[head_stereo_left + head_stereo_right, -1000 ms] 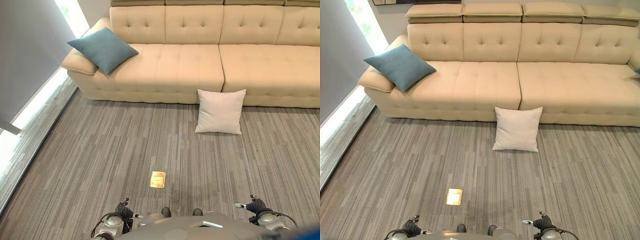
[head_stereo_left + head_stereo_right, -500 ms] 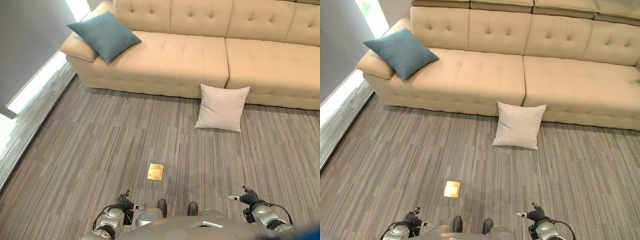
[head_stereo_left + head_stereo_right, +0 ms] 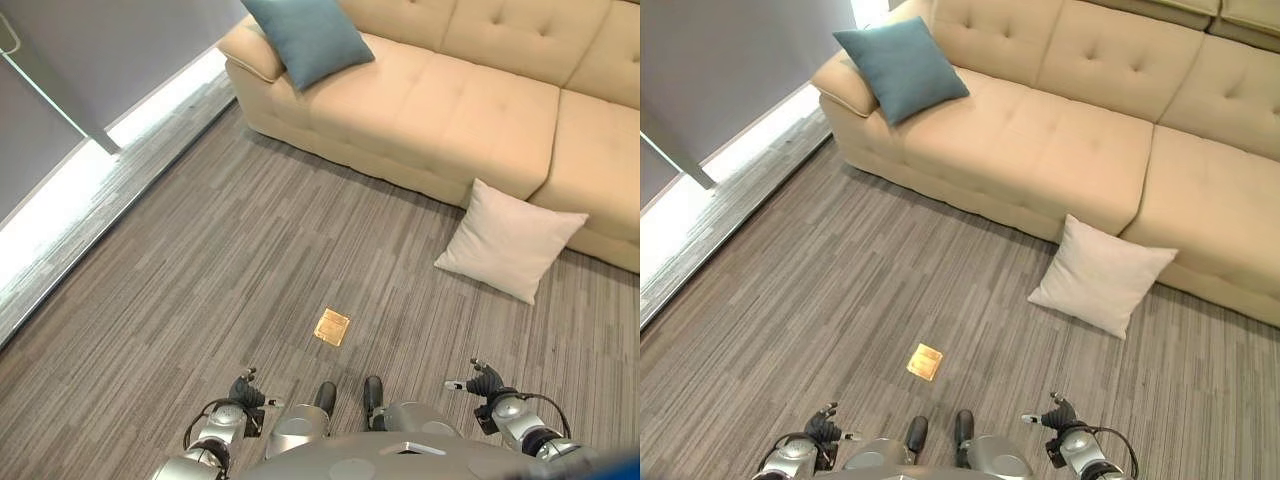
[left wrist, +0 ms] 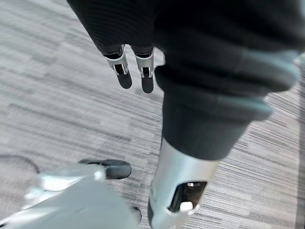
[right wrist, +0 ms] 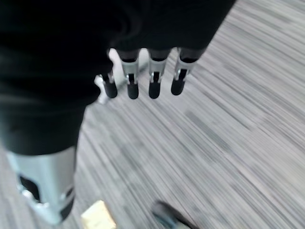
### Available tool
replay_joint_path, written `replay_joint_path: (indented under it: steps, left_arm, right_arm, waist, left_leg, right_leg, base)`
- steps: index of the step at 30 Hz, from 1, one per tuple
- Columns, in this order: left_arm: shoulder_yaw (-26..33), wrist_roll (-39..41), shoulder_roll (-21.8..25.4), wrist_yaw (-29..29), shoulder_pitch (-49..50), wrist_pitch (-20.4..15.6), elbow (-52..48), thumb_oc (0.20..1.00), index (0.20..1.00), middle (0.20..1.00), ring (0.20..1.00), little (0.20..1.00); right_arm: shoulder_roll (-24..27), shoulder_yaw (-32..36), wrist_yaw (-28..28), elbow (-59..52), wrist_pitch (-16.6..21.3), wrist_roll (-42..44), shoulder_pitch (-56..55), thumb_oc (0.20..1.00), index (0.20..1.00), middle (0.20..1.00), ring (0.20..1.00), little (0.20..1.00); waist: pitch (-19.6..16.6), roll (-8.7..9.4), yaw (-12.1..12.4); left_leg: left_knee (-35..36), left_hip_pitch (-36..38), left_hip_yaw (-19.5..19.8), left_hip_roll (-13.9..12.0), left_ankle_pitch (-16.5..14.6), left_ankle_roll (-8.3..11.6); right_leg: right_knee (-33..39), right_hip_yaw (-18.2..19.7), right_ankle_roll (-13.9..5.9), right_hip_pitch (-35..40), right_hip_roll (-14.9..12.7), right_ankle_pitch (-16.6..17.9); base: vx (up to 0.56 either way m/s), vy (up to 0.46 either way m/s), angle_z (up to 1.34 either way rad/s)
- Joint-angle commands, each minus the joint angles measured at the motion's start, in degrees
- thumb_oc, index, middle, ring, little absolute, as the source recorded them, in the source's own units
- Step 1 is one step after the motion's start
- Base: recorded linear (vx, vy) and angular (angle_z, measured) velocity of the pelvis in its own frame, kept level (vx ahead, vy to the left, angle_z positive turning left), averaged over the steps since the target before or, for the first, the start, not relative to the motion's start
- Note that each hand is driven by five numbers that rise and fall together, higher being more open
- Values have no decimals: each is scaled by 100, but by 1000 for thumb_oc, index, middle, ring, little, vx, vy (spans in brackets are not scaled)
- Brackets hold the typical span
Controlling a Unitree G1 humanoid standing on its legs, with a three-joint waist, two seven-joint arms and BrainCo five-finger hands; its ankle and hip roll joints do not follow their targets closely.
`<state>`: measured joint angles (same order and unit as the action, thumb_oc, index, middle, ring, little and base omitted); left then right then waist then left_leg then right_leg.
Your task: Pick up all the scattered cushions and arrange them neatly on the sofa.
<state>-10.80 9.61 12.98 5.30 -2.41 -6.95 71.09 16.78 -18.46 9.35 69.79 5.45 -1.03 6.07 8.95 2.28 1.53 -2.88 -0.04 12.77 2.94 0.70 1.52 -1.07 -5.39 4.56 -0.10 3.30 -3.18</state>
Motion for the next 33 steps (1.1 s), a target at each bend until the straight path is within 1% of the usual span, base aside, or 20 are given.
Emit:
replay_joint_path:
  steps: [1,3,5,6,11,12,13,14,16,18,19,22,23,24,26,27,29,30,31,33]
  left_arm:
    - [-61,65,5,74,-297,-125,61,1000,1000,1000,1000,1000]
    - [-142,-4,5,59,-302,-105,-10,1000,1000,1000,1000,1000]
    - [-157,-46,33,56,-307,-81,-30,1000,1000,1000,1000,1000]
    - [-131,-53,41,36,-287,-66,-12,1000,1000,1000,1000,1000]
    - [3,-214,102,8,-107,1,122,1000,1000,1000,1000,1000]
    - [64,-219,145,1,-85,6,118,1000,1000,1000,1000,1000]
    - [73,-213,167,-1,-96,5,111,1000,1000,1000,1000,1000]
    - [57,-206,224,8,-127,-3,48,1000,1000,1000,1000,1000]
    - [64,-222,253,11,-136,-15,32,1000,1000,1000,1000,1000]
    - [43,-214,272,9,-142,-13,40,1000,1000,1000,1000,1000]
    - [26,-225,265,11,-153,-14,56,1000,1000,1000,1000,1000]
    - [28,-256,203,2,-171,-42,140,1000,1000,1000,1000,1000]
    - [-20,-338,152,-4,-150,-48,168,1000,1000,1000,1000,1000]
    - [-43,-348,134,-5,-142,-56,180,1000,1000,1000,1000,1000]
    - [-85,-361,126,0,-156,-55,154,1000,1000,1000,1000,1000]
    - [-129,-281,130,17,-229,-62,57,1000,1000,1000,1000,1000]
    - [-157,-201,129,30,-291,-63,-18,1000,1000,1000,1000,1000]
    - [-186,-182,134,33,-321,-40,-36,1000,1000,1000,1000,1000]
    - [-196,-195,137,25,-320,-29,-35,1000,1000,1000,1000,1000]
    - [-211,-242,149,25,-306,-16,-7,1000,1000,1000,1000,1000]
  right_arm:
    - [284,33,119,-68,128,266,-72,1000,1000,1000,1000,1000]
    - [273,55,96,4,85,305,-123,1000,1000,1000,1000,1000]
    - [257,57,118,28,48,323,-125,1000,1000,1000,1000,1000]
    - [221,49,105,40,36,312,-134,1000,1000,1000,1000,1000]
    - [88,-31,87,72,12,167,-179,1000,1000,1000,1000,1000]
    - [19,-67,57,21,3,83,-150,1000,1000,1000,1000,1000]
    - [11,-69,52,11,-4,76,-133,1000,1000,1000,1000,1000]
    - [-8,-93,35,-63,4,88,-63,1000,1000,1000,1000,1000]
    - [-31,-108,28,-137,28,94,-25,1000,1000,1000,1000,1000]
    - [4,-153,51,-177,25,63,1,1000,1000,1000,1000,1000]
    - [10,-174,49,-174,25,64,15,1000,1000,1000,1000,1000]
    - [89,-173,43,-189,-14,31,-37,1000,1000,1000,1000,1000]
    - [140,-105,41,-151,-14,40,-169,1000,1000,1000,1000,1000]
    - [159,-56,43,-139,-1,73,-218,1000,1000,1000,1000,1000]
    - [179,-4,47,-135,-1,110,-260,1000,1000,1000,1000,1000]
    - [225,6,67,-155,28,180,-209,1000,1000,1000,1000,1000]
    - [245,7,61,-126,14,245,-196,1000,1000,1000,1000,1000]
    - [242,-4,66,-84,-2,300,-191,1000,1000,1000,1000,1000]
    - [241,-2,69,-73,-4,302,-184,1000,1000,1000,1000,1000]
    - [231,-5,88,-19,-4,283,-185,1000,1000,1000,1000,1000]
  waist:
    - [33,135,-148]
    - [-18,139,-178]
    - [-40,170,-165]
    - [-67,150,-153]
    - [-248,199,-134]
    - [-296,184,-83]
    - [-272,157,-76]
    - [-161,87,-131]
    - [-97,11,-189]
    - [-45,-54,-259]
    - [-41,-39,-283]
    - [31,36,-462]
    - [-98,37,-509]
    - [-140,29,-540]
    - [-141,39,-573]
    - [-51,137,-536]
    - [5,235,-480]
    - [27,323,-404]
    - [17,345,-382]
    - [4,363,-346]
  left_leg:
    - [-444,-200,-898,57,-594,96]
    - [-328,-546,-1734,-168,-345,28]
    - [-355,-907,-2083,-243,-159,23]
    - [-182,-806,-2178,-288,-154,17]
    - [71,-494,-2129,-186,-219,-86]
    - [197,-278,-2164,-108,-306,-205]
    - [227,-231,-2163,-104,-308,-235]
    - [298,-103,-2116,-107,-297,-318]
    - [434,57,-2049,-117,-303,-344]
    - [596,398,-1902,-73,-424,-355]
    - [606,465,-1870,-30,-470,-363]
    - [586,918,-1517,144,-804,-345]
    - [507,1051,-1399,96,-976,-269]
    - [387,1044,-1418,40,-1040,-179]
    - [-200,835,-1523,-37,-857,48]
    - [-1222,320,-1615,-55,-521,254]
    - [-1801,-99,-1752,-133,-472,237]
    - [-1764,-435,-1940,-227,-680,112]
    - [-1571,-494,-1952,-227,-764,62]
    - [-1098,-603,-1965,-244,-680,36]
  right_leg:
    - [-87,-33,-838,79,-446,-30]
    - [139,-366,-835,265,-505,-40]
    - [198,-420,-841,326,-504,-76]
    - [209,-420,-840,356,-472,-92]
    - [135,-334,-927,479,-505,-182]
    - [-406,-282,-1066,362,-637,-211]
    - [-724,-267,-1114,241,-671,-184]
    - [-1541,-145,-1192,-147,-675,39]
    - [-2095,-43,-1213,-510,-607,121]
    - [-1618,-188,-1081,-859,-547,88]
    - [-1327,-230,-1068,-976,-531,182]
    - [-296,-206,-1150,-1106,-463,612]
    - [-267,-159,-1036,-948,-414,601]
    - [-211,-226,-1008,-843,-429,569]
    - [-94,-270,-947,-611,-417,539]
    - [20,-266,-846,-391,-444,495]
    - [103,-216,-745,-219,-492,420]
    - [187,-231,-749,-53,-546,339]
    - [210,-229,-765,-13,-550,314]
    - [277,-218,-808,114,-526,241]
  base:
    - [15,-63,73]
    - [85,-9,119]
    - [104,18,90]
    - [125,34,19]
    - [208,123,-34]
    - [177,210,-35]
    - [229,310,-22]
    - [108,193,-23]
    - [172,154,2]
    - [333,59,12]
    - [305,-7,1]
    - [503,-94,17]
    - [573,-214,40]
    - [399,-196,90]
    - [205,-151,132]
    - [157,-152,75]
    - [174,-118,-12]
    - [225,-69,-20]
    - [246,-33,-16]
    - [204,14,-11]
